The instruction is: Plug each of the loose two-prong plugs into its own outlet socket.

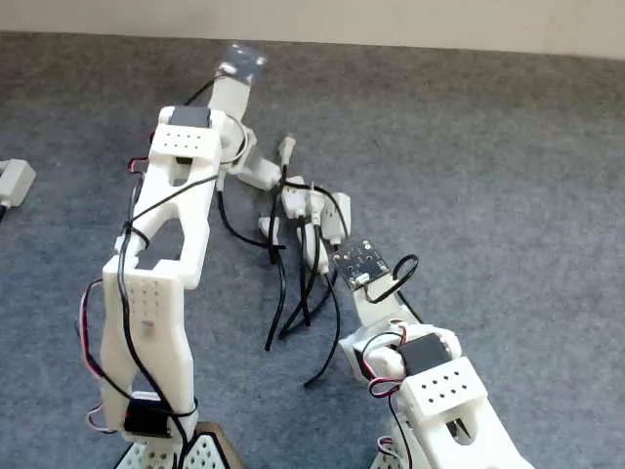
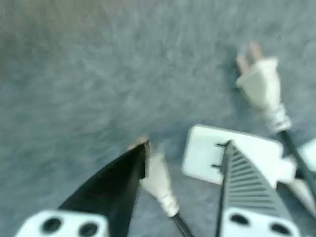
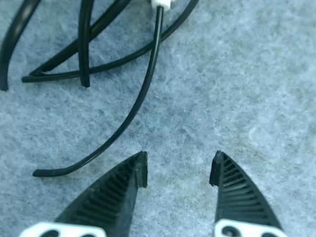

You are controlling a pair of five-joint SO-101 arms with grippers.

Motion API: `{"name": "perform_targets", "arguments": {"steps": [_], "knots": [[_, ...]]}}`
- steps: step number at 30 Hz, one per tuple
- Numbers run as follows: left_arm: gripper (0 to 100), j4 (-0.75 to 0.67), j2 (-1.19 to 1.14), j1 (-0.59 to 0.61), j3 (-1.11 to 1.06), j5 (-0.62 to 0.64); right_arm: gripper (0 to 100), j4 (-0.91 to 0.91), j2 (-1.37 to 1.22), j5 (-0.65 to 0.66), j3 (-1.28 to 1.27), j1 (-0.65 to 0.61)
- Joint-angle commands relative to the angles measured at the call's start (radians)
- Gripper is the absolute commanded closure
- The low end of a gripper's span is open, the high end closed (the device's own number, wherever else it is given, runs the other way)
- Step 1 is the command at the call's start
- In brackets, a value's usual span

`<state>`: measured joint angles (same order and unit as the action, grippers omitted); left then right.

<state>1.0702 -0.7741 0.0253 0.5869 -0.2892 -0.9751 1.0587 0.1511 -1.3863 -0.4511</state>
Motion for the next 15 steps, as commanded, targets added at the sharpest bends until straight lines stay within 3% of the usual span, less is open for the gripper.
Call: {"name": "perform_targets", "arguments": {"steps": [1,8,15], "knots": [[75,0.034,-0.117,0.033,0.019,-0.029,79.3,0.015,0.019,0.003,0.007,0.005],[79,0.242,-0.073,0.13,0.019,-0.132,79.3,0.015,0.019,0.003,0.008,0.005],[80,0.611,0.056,0.119,0.019,-0.279,79.3,0.015,0.019,0.003,0.008,0.005]]}}
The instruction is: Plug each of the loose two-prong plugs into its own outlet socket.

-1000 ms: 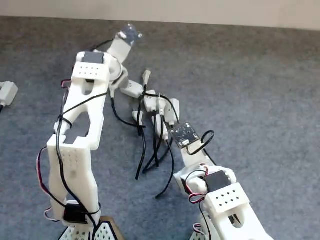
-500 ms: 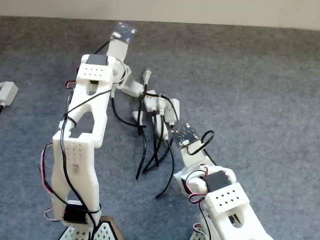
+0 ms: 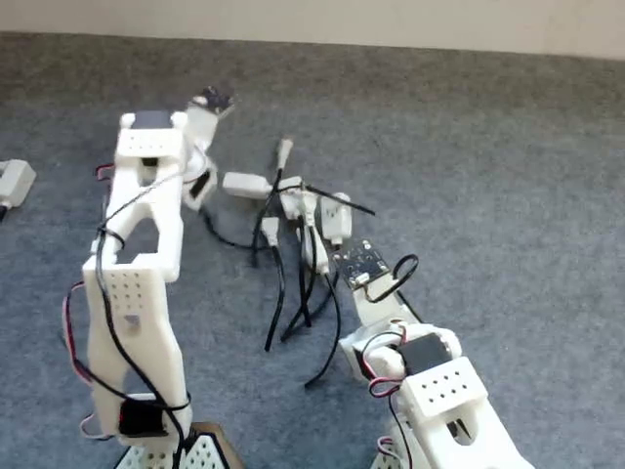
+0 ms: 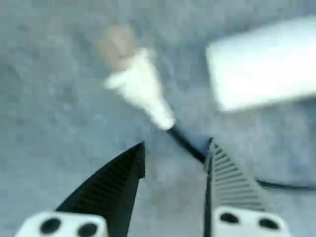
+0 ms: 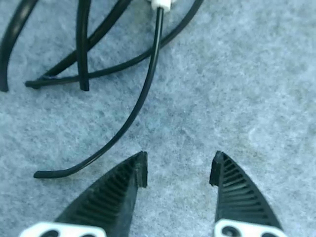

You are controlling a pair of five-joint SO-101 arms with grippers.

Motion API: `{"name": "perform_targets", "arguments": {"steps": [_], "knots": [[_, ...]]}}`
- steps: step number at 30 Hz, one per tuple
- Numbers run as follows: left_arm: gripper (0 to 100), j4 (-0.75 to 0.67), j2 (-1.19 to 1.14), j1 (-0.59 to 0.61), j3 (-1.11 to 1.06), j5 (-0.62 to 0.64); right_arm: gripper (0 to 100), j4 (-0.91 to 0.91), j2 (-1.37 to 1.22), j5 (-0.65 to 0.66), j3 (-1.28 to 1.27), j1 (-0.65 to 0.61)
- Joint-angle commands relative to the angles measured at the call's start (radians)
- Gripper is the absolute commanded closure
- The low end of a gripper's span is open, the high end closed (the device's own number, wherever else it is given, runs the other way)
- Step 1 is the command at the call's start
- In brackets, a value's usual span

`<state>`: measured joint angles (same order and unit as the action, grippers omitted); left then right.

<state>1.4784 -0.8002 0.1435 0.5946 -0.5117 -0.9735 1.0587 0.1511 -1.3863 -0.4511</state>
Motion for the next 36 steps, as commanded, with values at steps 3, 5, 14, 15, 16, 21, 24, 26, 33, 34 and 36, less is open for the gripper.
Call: {"name": "perform_targets", "arguments": {"steps": [3,5,14,15,16,21,24,26,33,34,36], "knots": [[80,0.186,0.14,0.021,0.024,-0.052,79.3,0.013,0.019,0.003,0.008,0.005],[80,0.146,0.185,0.028,0.061,-0.048,79.3,0.013,0.019,0.003,0.008,0.005],[80,-0.163,0.117,-0.084,0.228,0.152,79.3,0.013,0.019,0.003,0.008,0.005],[80,-0.204,0.087,-0.096,0.228,0.169,79.3,0.013,0.019,0.003,0.008,0.005],[80,-0.236,0.059,-0.111,0.228,0.181,79.3,0.013,0.019,0.003,0.008,0.005],[80,-0.27,-0.084,-0.165,0.294,0.192,79.3,0.013,0.019,0.003,0.008,0.005],[80,-0.157,-0.125,-0.165,0.354,0.192,79.3,0.013,0.019,0.003,0.007,0.005],[80,-0.031,-0.124,-0.15,0.407,0.192,79.3,0.013,0.019,0.003,0.007,0.005],[80,0.316,-0.12,-0.102,0.572,0.149,79.3,0.013,0.019,0.003,0.007,0.005],[80,0.315,-0.114,-0.094,0.544,0.132,79.3,0.013,0.019,0.003,0.007,0.005],[80,0.313,-0.105,-0.093,0.456,0.097,79.3,0.013,0.019,0.003,0.007,0.005]]}}
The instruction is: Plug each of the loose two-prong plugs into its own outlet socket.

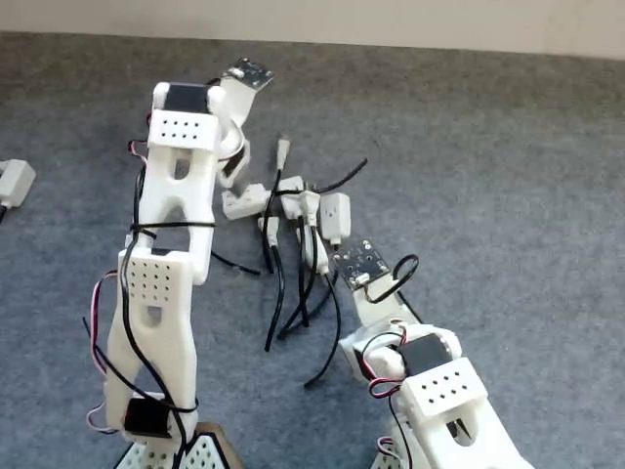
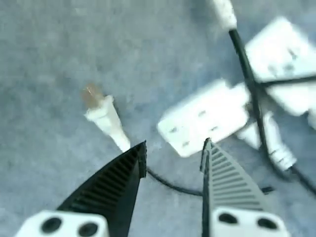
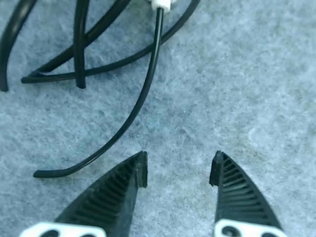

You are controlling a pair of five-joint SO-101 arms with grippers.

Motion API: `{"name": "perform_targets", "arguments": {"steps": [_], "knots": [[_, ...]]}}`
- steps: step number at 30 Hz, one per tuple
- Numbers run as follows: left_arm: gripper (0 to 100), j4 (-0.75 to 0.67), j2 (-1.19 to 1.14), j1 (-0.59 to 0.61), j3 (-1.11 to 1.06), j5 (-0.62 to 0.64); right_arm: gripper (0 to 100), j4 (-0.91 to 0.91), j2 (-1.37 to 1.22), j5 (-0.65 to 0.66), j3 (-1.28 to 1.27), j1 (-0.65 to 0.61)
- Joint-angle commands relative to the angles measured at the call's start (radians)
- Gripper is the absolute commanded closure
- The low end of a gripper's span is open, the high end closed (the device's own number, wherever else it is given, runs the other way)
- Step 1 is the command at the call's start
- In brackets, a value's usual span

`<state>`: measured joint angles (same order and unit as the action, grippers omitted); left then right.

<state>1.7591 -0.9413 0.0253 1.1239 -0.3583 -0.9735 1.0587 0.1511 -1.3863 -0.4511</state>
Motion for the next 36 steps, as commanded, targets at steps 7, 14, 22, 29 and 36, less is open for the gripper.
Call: {"name": "perform_targets", "arguments": {"steps": [7,14,22,29,36], "knots": [[79,0.023,0.047,0.03,-0.008,-0.196,79.3,0.013,0.019,0.003,0.007,0.005],[70,-0.049,0.038,0.015,0.097,-0.348,79.3,0.013,0.019,0.003,0.007,0.005],[70,-0.203,0.038,-0.008,-0.102,-0.499,79.3,0.013,0.019,0.005,0.007,0.005],[70,-0.242,0.038,-0.074,-0.173,-0.542,79.3,0.013,0.019,0.005,0.007,0.005],[75,-0.233,0.039,-0.096,-0.197,-0.535,79.3,0.013,0.019,0.005,0.007,0.005]]}}
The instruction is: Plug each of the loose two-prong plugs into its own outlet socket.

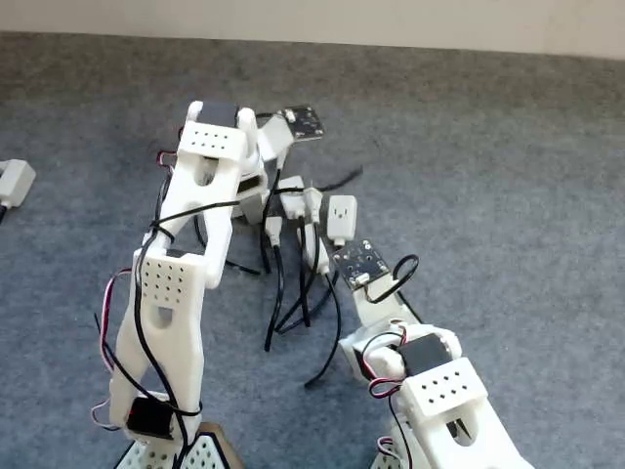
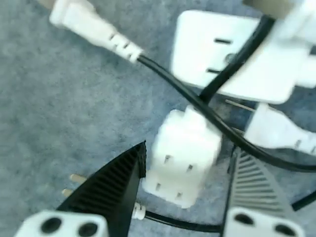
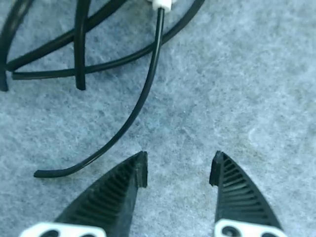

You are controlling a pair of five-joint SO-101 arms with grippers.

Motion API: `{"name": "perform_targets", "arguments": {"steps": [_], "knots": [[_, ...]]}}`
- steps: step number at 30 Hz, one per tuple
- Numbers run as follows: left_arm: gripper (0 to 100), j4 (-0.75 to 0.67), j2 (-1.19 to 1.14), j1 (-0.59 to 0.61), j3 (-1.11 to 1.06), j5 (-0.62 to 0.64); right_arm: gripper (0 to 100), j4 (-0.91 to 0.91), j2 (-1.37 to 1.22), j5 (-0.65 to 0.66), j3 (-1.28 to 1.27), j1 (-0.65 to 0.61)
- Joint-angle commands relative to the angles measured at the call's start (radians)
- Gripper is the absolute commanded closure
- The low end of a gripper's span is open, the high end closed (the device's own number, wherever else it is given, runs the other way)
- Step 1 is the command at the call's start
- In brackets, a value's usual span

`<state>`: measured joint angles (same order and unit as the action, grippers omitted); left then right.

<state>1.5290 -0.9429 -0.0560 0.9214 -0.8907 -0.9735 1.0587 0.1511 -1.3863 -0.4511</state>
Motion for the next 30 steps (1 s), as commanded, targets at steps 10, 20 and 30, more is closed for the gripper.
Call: {"name": "perform_targets", "arguments": {"steps": [10,20,30], "knots": [[99,0.064,0.051,0.042,0.03,0.0,79.3,0.013,0.019,0.005,0.007,0.005],[100,0.239,0.165,0.306,0.308,0.222,79.3,0.015,0.019,0.005,0.007,0.005],[100,0.241,0.472,0.538,-0.331,0.278,79.3,0.015,0.019,0.005,0.007,0.005]]}}
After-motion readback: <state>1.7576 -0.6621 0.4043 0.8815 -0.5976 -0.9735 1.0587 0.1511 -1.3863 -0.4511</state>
